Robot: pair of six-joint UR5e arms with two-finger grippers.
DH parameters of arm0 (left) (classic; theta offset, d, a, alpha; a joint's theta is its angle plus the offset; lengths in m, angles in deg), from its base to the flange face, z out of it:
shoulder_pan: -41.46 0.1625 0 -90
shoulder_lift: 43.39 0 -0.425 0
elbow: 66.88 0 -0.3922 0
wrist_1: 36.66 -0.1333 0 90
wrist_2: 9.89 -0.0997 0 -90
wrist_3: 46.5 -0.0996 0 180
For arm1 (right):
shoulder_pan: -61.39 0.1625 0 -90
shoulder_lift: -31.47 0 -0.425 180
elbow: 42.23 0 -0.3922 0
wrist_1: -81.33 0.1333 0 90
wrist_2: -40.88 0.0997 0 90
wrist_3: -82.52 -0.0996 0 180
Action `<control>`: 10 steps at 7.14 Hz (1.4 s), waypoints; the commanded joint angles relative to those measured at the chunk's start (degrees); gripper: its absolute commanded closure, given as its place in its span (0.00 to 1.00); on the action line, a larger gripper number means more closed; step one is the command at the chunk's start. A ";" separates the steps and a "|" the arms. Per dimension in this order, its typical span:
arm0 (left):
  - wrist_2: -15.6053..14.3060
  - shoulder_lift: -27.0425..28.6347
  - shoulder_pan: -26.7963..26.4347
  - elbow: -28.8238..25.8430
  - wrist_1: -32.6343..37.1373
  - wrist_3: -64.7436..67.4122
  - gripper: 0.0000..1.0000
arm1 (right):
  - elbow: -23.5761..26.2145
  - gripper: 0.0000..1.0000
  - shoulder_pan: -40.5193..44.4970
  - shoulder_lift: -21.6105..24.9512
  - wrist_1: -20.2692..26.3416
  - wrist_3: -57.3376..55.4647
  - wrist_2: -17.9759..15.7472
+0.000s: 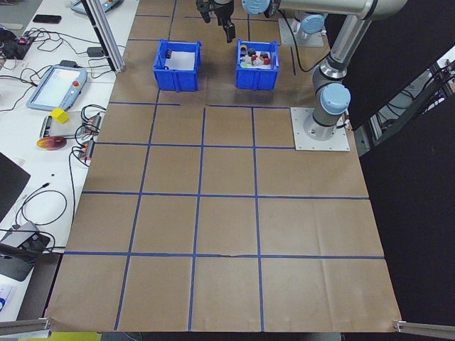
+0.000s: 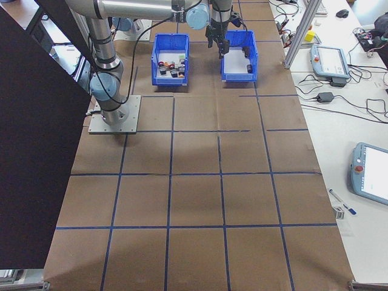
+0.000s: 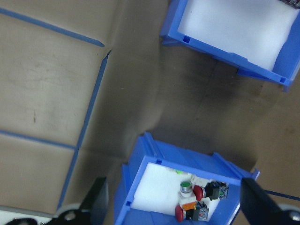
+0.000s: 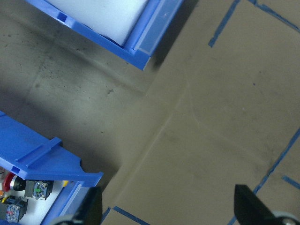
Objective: Place button box in front
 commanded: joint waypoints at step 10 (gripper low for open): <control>-8.29 -6.76 -33.62 36.32 -36.73 87.95 0.03 | -19.78 0.00 21.15 -28.14 -8.11 31.58 -0.65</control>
